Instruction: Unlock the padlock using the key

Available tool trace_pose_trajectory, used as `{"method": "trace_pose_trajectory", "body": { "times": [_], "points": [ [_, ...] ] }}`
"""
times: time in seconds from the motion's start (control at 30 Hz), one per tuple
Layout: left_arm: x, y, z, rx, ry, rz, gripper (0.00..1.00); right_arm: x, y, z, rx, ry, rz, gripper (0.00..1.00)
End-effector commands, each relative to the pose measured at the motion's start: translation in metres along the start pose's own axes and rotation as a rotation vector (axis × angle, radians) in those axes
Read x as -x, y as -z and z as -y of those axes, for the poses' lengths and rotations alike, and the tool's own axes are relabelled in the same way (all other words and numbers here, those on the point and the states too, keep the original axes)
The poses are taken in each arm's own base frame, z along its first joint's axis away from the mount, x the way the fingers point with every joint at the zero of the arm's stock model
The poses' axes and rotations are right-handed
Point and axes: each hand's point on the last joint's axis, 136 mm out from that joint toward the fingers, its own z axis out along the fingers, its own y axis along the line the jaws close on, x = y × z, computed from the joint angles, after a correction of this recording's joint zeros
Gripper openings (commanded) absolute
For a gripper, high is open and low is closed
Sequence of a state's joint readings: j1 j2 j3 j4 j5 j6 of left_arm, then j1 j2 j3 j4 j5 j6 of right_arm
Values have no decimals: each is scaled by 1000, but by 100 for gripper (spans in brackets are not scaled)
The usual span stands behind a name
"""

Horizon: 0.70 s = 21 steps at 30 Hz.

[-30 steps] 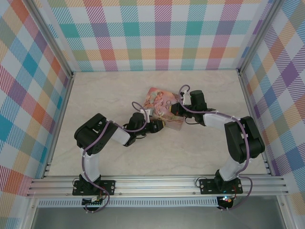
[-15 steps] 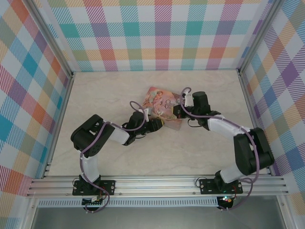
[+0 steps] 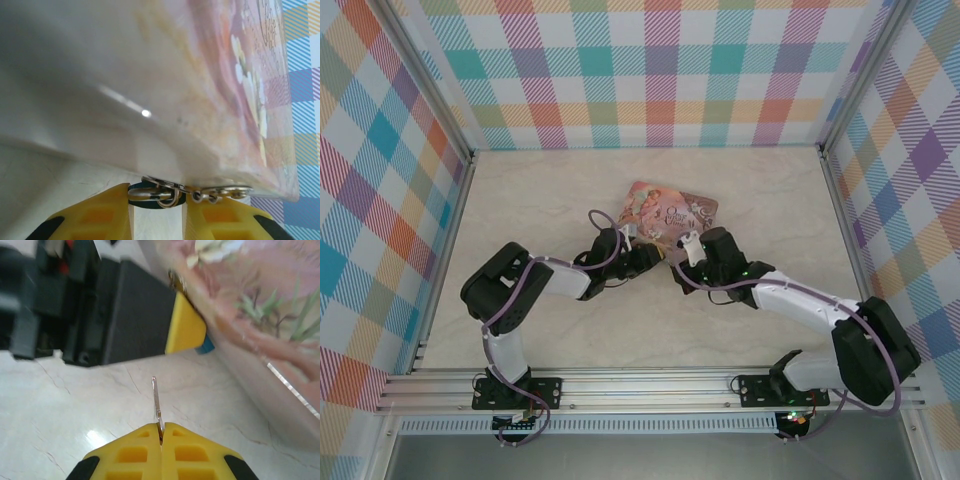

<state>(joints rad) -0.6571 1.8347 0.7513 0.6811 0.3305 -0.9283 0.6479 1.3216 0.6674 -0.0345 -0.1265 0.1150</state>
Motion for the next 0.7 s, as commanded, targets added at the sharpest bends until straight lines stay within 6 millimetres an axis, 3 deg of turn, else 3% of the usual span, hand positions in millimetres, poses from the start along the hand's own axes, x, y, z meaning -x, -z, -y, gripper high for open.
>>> {"method": "trace_pose_trajectory", "body": {
  "times": [0.0, 0.33, 0.67],
  "points": [
    [5, 8, 40, -98, 35, -17, 25, -16, -10, 8, -43, 60, -64, 6],
    [2, 12, 50, -98, 73, -59, 25, -15, -35, 21, -88, 150, -114, 6],
    [0, 15, 52, -99, 98, -75, 24, -6, -41, 23, -101, 195, -60, 6]
  ]
}}
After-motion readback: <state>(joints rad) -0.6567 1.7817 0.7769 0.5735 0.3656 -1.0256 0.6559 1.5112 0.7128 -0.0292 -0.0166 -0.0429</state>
